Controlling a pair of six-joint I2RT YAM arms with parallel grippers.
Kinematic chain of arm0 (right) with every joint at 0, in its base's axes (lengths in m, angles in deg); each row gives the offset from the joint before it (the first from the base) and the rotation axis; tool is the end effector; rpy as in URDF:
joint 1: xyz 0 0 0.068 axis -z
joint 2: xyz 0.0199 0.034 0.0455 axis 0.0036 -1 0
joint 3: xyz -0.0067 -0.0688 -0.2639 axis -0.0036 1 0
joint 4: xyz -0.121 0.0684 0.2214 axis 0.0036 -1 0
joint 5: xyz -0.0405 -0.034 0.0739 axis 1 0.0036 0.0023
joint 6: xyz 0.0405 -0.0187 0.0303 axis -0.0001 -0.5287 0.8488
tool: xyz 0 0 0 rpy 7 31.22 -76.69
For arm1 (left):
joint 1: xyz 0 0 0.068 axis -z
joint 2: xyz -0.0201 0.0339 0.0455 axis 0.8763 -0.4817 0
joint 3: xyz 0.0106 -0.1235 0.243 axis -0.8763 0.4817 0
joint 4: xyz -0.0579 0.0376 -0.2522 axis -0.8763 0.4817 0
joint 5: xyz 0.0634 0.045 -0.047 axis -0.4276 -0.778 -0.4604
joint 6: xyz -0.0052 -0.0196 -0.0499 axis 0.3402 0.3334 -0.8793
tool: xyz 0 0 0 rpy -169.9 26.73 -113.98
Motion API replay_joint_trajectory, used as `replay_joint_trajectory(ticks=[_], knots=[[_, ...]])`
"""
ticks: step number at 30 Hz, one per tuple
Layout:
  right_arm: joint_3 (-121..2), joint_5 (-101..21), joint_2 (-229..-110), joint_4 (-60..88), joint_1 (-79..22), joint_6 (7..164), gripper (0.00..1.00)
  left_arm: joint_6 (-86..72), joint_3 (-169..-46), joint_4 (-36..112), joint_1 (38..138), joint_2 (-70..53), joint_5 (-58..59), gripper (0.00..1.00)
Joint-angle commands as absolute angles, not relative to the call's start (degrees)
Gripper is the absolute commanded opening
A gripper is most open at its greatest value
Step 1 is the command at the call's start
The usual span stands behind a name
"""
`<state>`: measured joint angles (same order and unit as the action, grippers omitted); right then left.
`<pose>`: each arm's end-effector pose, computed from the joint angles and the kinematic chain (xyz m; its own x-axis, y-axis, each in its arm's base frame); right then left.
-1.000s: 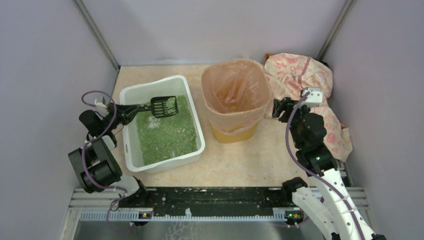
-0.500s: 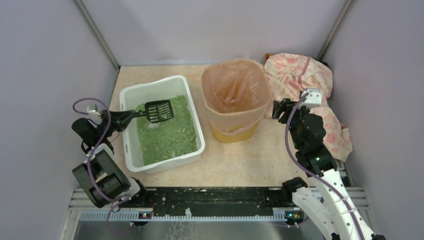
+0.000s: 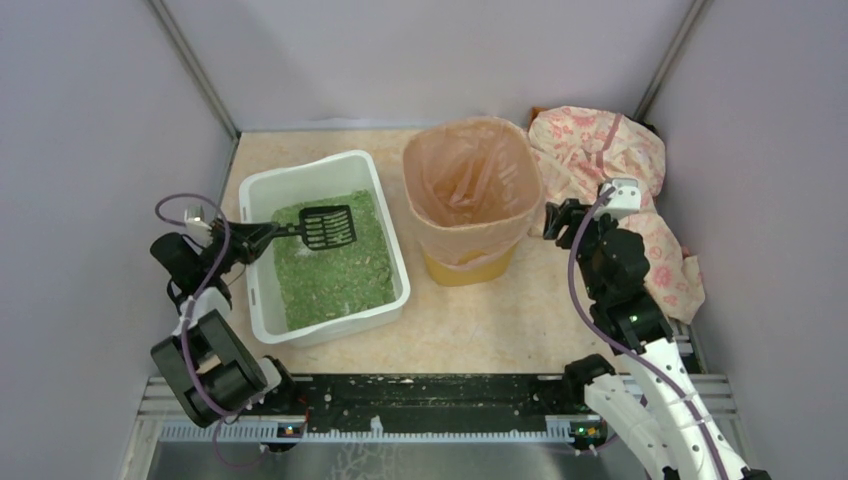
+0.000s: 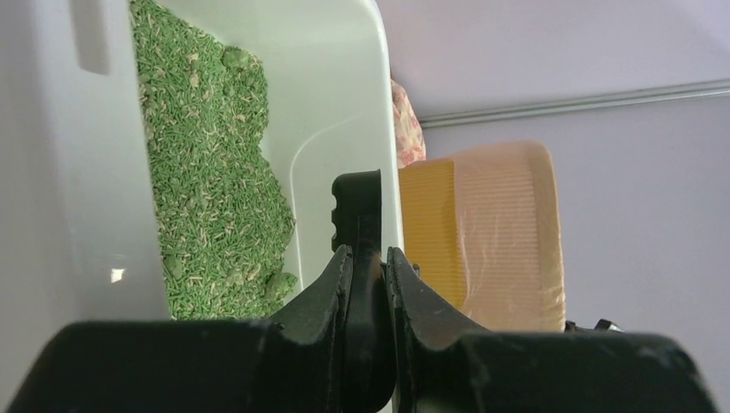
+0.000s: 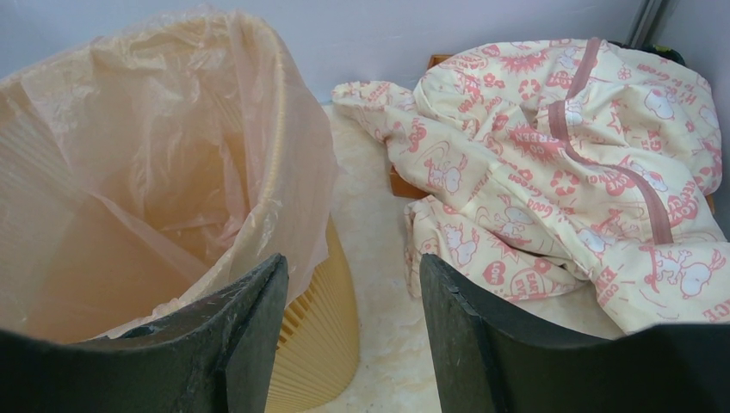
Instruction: Clean the litter box
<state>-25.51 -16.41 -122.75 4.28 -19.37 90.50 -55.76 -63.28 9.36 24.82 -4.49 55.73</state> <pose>0.1396 0.0397 0.3486 -0.0598 0.1845 -0.9810 -0.0604 0.9803 0.1881 0.2136 0.1180 0.2171 -0.4719 -0.8259 -0.3086 0.0600 0.3191 -0.9458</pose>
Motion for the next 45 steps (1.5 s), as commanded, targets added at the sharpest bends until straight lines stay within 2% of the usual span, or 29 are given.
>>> replay_joint_trajectory(ticks=[1, 4, 16, 27, 37, 45], knots=[[-25.3, -17.2, -123.3, 7.0, -19.2, 90.5, 0.58, -50.6, -63.5, 14.9, 23.8, 0.3, 52.0, 0.00], [-25.2, -17.6, -123.2, 7.0, -19.1, 90.4, 0.58, -53.0, -64.5, 12.3, 24.8, -0.3, 55.1, 0.00], [-25.2, -18.0, -122.3, 6.8, -19.1, 90.7, 0.58, -67.1, -78.5, 7.9, 25.9, -3.7, 50.4, 0.00], [-24.5, -18.2, -121.1, 6.8, -19.1, 90.9, 0.58, -75.5, -94.0, 5.2, 40.3, -9.1, 42.5, 0.00], [-24.6, -17.9, -119.6, 5.9, -19.1, 91.2, 0.58, -68.6, -107.8, 8.9, 59.0, -15.8, 35.5, 0.00], [-25.1, -17.9, -116.5, 4.8, -19.1, 90.8, 0.58, -49.1, -123.3, 20.2, 71.3, -26.2, 33.7, 0.00]])
